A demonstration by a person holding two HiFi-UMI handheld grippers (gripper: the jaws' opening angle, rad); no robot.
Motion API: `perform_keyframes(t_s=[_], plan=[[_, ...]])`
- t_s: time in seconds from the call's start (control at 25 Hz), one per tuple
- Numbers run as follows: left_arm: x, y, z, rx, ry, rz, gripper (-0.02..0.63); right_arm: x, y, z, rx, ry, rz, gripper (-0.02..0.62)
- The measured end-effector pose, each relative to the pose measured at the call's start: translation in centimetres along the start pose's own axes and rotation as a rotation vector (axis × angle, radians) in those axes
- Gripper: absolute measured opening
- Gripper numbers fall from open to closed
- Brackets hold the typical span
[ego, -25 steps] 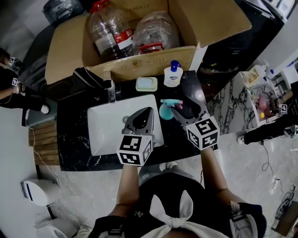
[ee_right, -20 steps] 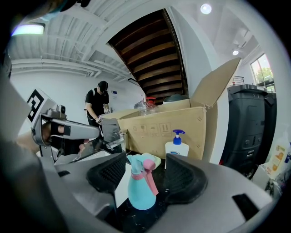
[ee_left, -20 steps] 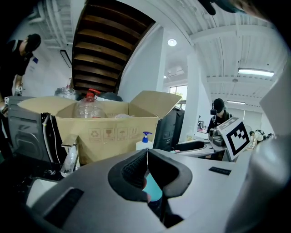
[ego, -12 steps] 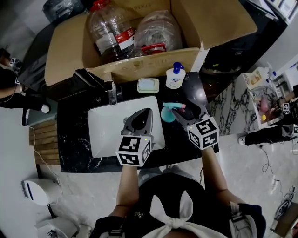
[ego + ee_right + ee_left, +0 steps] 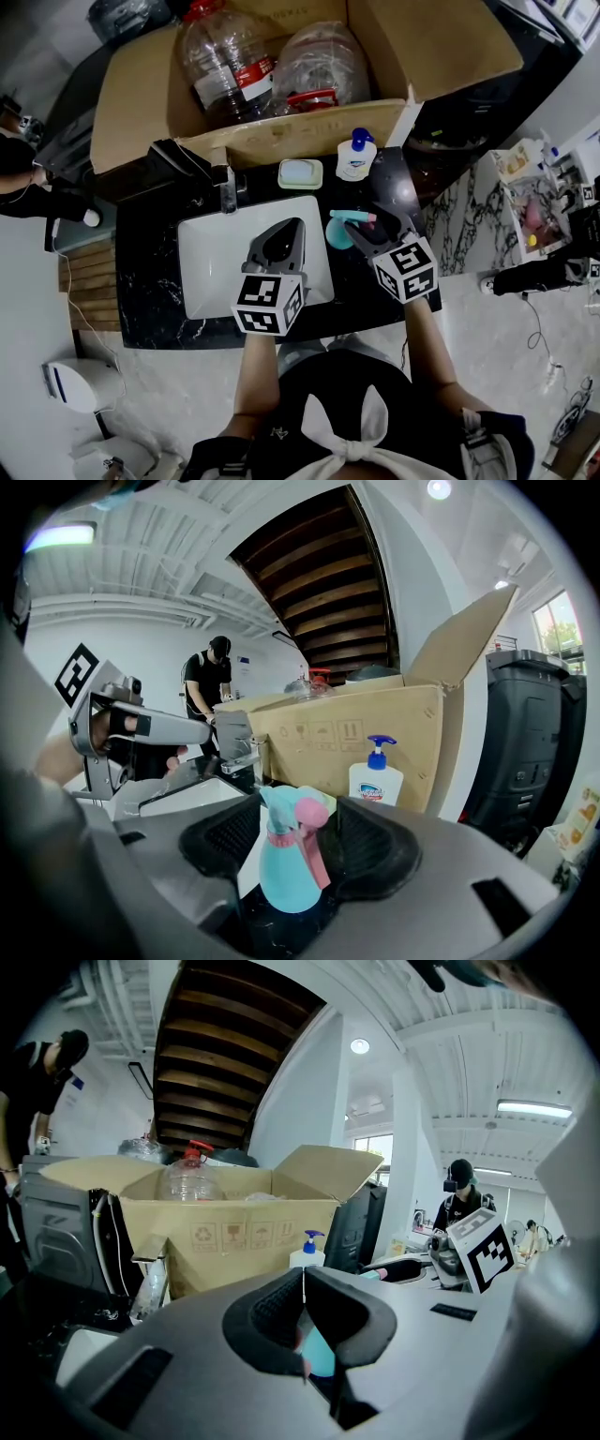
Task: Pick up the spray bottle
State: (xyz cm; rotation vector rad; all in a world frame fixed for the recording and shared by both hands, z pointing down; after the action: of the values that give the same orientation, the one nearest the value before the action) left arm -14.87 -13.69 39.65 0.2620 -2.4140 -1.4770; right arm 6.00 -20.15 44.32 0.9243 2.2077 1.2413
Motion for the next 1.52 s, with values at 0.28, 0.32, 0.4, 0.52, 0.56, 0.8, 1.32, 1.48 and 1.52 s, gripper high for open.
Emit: perform_keyframes(t_s=[0.28,0.32,0.4,0.52,0.56,0.8,1.32,1.48,1.52], plan=[[0.0,0.1,-0.2,-0.007,-0.001,0.009,0.028,0.3,0.1,-0.1,0.012,-0.001,0.03,0.188],[0.0,0.1,-0.2,-0.006,-0.001,0.01,0.028,0.3,0.2,0.0,0.013,-0.001,0.031,0.185],[0.0,0.1,-0.1,-0.006,0.0,0.011,0.028,0.3,0.2,0.0,0.013,0.002,0.033,0.169],[0.1,0.3,-0.1,-0.004,-0.002,0.013,0.028,0.3,0.2,0.0,0.016,0.006,0.036,0.153],[0.1,0.3,-0.1,-0.003,-0.004,0.014,0.028,0.4,0.2,0.0,0.018,0.006,0.038,0.151],[0.1,0.4,0.2,-0.001,-0.008,0.015,0.028,0.6,0.3,0.2,0.026,-0.008,0.042,0.127],[0.1,0.6,0.7,-0.004,-0.012,0.015,0.028,1.2,0.3,0.3,0.033,-0.018,0.068,0.071],[0.1,0.6,0.8,-0.005,-0.011,0.015,0.028,1.3,0.2,0.4,0.034,-0.014,0.069,0.071],[0.1,0.6,0.9,-0.006,-0.011,0.015,0.028,1.3,0.2,0.5,0.035,-0.014,0.069,0.071]])
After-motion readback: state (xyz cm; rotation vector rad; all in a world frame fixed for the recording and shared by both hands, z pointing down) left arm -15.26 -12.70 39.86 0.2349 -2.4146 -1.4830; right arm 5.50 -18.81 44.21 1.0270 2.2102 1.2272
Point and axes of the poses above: the fingertips, and each gripper's own axes: z backward along the fingers, x to its left, y out of its underside, the point moved 10 cm from there along z, backward along the fingers, and after that the axes turned 5 degrees about x, right-handed, at the moved point
